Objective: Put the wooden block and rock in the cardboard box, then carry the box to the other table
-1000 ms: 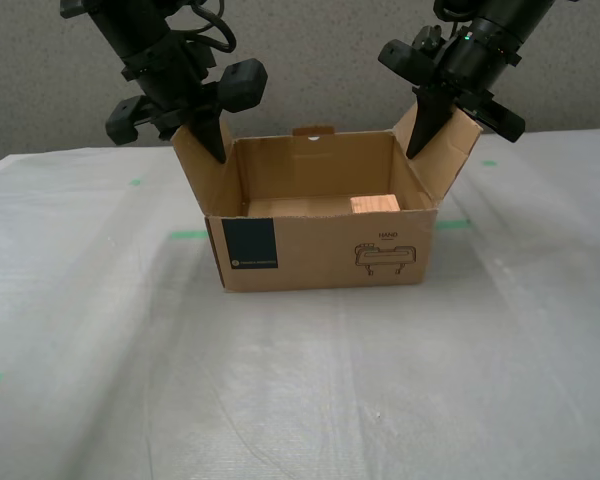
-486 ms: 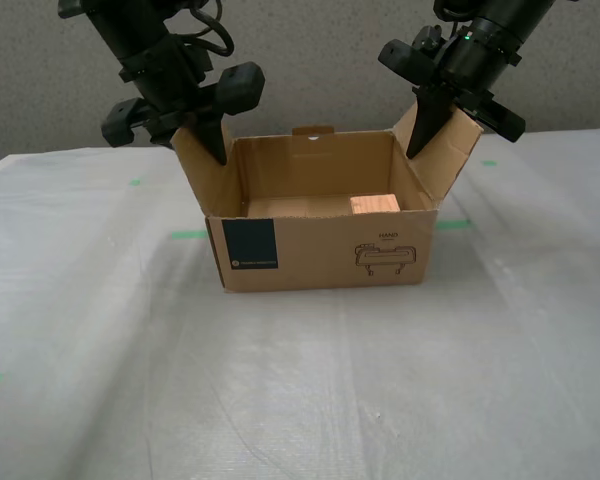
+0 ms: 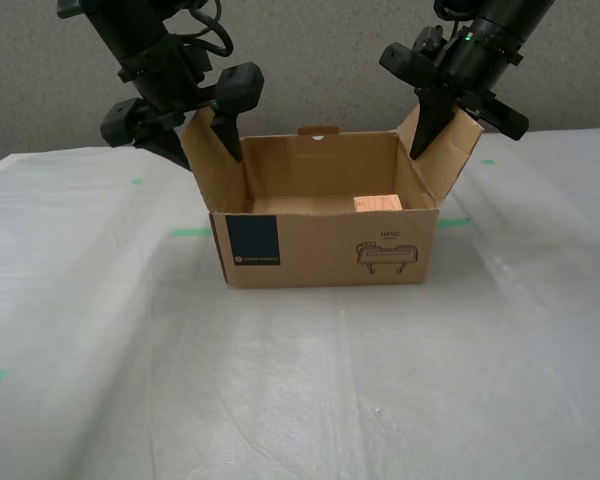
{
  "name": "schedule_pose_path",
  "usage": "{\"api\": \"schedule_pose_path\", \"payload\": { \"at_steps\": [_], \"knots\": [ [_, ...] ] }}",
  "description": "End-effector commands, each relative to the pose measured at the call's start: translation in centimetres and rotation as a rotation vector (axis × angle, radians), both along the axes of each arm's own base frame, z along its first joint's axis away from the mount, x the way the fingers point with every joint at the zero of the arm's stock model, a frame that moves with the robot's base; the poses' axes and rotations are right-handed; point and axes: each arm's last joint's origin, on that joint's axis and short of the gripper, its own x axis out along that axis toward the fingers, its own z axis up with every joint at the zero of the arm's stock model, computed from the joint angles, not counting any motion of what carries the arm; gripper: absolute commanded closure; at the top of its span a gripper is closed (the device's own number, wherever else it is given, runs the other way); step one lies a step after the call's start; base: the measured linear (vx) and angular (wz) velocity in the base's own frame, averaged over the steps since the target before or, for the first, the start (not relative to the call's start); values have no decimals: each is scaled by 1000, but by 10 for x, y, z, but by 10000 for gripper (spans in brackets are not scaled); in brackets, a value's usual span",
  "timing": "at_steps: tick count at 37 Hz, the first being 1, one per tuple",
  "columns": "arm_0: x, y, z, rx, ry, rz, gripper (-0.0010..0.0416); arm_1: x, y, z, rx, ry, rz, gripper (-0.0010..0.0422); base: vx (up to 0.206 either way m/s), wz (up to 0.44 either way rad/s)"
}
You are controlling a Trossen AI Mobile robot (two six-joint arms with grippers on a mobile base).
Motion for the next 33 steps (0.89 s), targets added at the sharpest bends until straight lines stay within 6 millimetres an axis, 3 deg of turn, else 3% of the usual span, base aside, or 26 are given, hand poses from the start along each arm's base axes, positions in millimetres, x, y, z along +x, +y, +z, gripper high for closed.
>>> {"api": "schedule_pose_path", "payload": {
  "at_steps": [1,10,33],
  "knots": [
    [0,0,1,-4,-7,0,402,0,0,0,3,0,-2,72,-32,-2],
    [0,0,1,-3,-8,-1,403,0,0,0,6,-9,-16,8,-34,0],
    [4,1,2,7,-22,-41,389,3,1,0,46,-50,-16,23,-47,4]
  ]
}}
